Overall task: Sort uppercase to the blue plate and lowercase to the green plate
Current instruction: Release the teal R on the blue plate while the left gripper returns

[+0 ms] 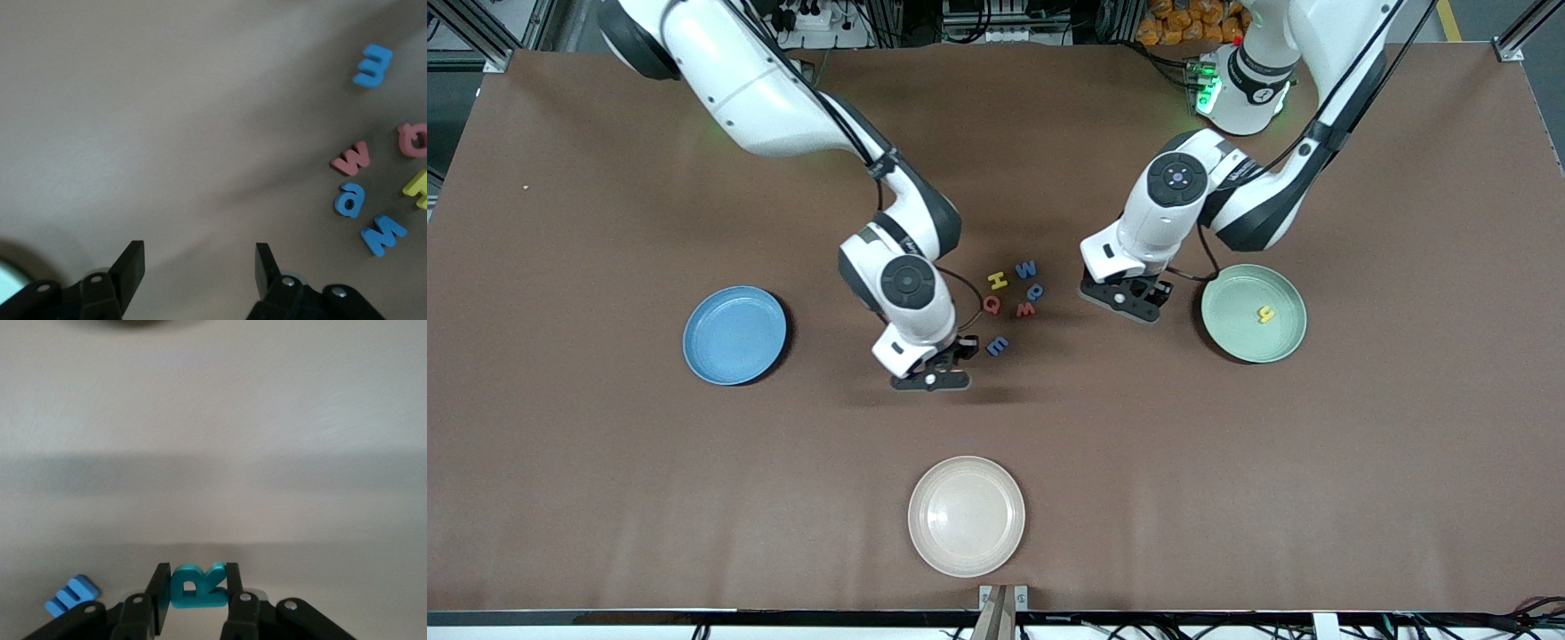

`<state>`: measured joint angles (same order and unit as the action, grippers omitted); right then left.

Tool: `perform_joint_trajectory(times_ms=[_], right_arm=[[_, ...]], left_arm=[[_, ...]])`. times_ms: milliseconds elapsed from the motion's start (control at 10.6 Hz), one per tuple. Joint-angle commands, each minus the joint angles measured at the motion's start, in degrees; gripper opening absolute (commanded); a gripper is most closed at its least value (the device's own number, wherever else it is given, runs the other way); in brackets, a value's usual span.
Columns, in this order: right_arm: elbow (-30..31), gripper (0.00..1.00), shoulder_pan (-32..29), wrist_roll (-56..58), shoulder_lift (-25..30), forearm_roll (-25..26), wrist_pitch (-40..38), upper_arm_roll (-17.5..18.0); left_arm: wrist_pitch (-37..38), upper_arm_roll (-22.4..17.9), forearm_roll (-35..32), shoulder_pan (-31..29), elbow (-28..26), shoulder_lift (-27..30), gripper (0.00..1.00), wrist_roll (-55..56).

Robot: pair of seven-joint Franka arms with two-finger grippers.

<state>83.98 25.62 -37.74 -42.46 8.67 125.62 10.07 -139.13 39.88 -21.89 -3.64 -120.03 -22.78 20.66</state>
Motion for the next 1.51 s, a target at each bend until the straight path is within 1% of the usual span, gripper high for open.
perform_joint_trajectory(times_ms=[0,94,188,282,376,471,565,659,941,1035,1129,1224,1318,1412], right_arm=[[5.29,0.00,-6.25,5.72,9.20,-1.98,-5.28,1.00],[9.49,0.00,-9.59,9.83,13.15,-2.25,-5.47,1.00],[15.28,0.00,-13.27,15.27,17.45,-2.34,-6.08,0.92],[19.51,0.00,-16.18,19.41,20.37,-2.34,-6.17,0.22],[22.69,0.00,-17.52,23.02,22.14,-2.34,-6.08,-2.66],[25.15,0.00,-17.96,26.89,23.02,-2.34,-6.00,-5.47],[27.27,0.00,-18.93,28.41,23.38,-2.34,-5.39,-7.33],[29.29,0.00,-19.63,28.51,23.39,-2.26,-4.42,-7.96],[35.18,0.00,-21.83,28.42,21.55,-2.34,4.78,-8.84],[36.85,0.21,-22.62,28.42,21.45,-2.34,6.73,-8.84],[37.65,0.38,-22.89,28.42,21.54,-2.34,7.79,-8.84],[37.66,0.99,-22.89,27.72,21.89,-2.34,7.45,-8.84],[37.49,1.00,-22.80,27.46,22.50,-2.34,7.10,-8.84],[37.40,1.00,-22.72,27.45,24.77,-2.34,5.27,-8.84]], left_arm=[[-0.96,0.38,-5.61,1.61,2.33,-3.40,0.75,-0.10],[-0.96,0.38,-5.80,2.75,3.30,-4.46,0.75,0.43],[-1.05,0.38,-5.80,4.15,4.35,-4.99,0.75,0.69],[-1.05,0.38,-5.80,5.21,4.54,-5.43,0.75,0.78],[-1.14,0.38,-5.89,6.44,4.63,-5.61,0.75,0.78],[-2.36,0.38,-6.41,7.23,4.72,-6.66,0.74,0.78],[-3.59,0.38,-6.76,8.46,4.98,-7.97,0.72,0.78],[-4.12,0.20,-6.85,10.12,5.76,-9.55,0.72,0.78],[-4.22,-0.85,-8.51,12.16,7.96,-13.69,0.69,0.78],[-4.22,-0.85,-9.13,12.51,8.49,-14.48,0.68,0.78],[-4.22,-1.46,-9.57,12.69,8.58,-14.75,0.67,0.78],[-4.30,-2.08,-10.71,13.39,8.93,-14.93,0.65,0.78],[-4.30,-2.17,-11.07,13.57,9.72,-15.89,0.61,0.78],[-4.30,-2.43,-11.07,14.35,10.07,-16.07,0.60,0.78]])
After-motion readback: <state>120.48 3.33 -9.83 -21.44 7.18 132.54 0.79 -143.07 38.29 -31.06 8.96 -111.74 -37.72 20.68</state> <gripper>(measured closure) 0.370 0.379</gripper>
